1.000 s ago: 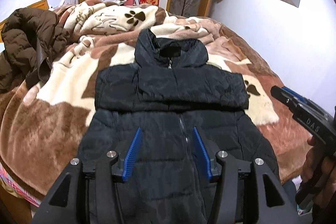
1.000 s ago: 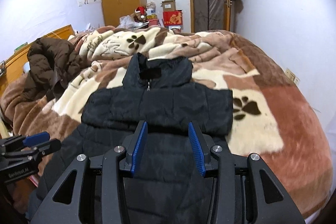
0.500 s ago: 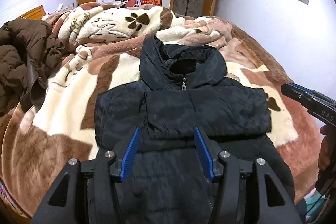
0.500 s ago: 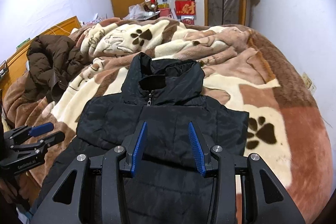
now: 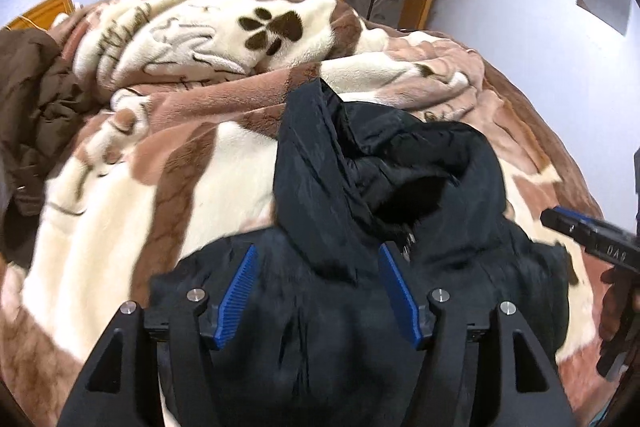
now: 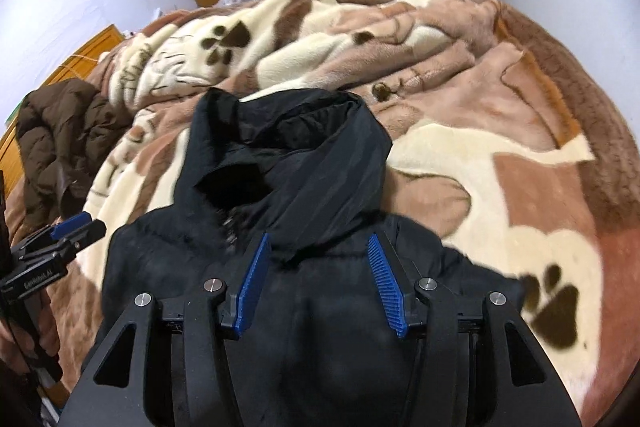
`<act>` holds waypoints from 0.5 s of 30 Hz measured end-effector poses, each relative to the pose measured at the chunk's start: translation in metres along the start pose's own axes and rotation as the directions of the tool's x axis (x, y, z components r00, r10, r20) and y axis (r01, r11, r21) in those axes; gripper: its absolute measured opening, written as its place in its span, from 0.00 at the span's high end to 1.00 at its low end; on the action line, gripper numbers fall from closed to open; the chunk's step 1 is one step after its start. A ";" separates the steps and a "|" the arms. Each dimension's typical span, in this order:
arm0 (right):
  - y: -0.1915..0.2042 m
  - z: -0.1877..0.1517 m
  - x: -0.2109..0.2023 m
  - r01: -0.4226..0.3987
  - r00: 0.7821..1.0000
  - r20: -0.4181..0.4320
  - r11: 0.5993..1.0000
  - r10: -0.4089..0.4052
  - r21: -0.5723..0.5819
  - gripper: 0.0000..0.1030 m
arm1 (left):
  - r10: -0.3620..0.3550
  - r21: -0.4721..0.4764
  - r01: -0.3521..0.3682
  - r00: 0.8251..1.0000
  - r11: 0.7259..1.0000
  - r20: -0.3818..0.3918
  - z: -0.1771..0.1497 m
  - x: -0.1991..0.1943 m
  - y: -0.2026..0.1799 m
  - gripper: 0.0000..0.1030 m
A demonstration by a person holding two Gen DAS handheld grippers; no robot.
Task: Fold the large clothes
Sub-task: 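Grasp the jacket hem with the left tool while the right tool grasps it too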
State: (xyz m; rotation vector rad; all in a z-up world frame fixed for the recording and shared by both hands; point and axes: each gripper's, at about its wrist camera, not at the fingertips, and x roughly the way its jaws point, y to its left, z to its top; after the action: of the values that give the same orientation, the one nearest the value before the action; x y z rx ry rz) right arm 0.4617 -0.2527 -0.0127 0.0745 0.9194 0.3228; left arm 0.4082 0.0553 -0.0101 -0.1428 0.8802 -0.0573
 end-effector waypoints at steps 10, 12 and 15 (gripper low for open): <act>-0.042 0.061 0.073 0.022 1.000 -0.020 1.000 -0.021 0.021 0.50 | 0.061 -0.017 -0.061 0.997 0.998 -0.049 0.066 0.115 0.006 0.33; -0.044 0.072 0.087 0.021 0.999 -0.030 1.000 -0.021 0.009 0.50 | 0.065 -0.029 -0.067 0.996 0.997 -0.060 0.073 0.132 0.008 0.33; -0.045 0.082 0.110 0.003 0.998 -0.065 1.000 -0.003 0.003 0.50 | 0.051 -0.029 -0.052 0.998 0.998 -0.048 0.076 0.146 0.008 0.44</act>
State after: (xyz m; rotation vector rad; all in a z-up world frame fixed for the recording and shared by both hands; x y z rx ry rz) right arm 0.5992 -0.2554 -0.0563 0.0660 0.9842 0.3229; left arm 0.5601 0.0547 -0.0753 -0.1479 0.9320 0.0007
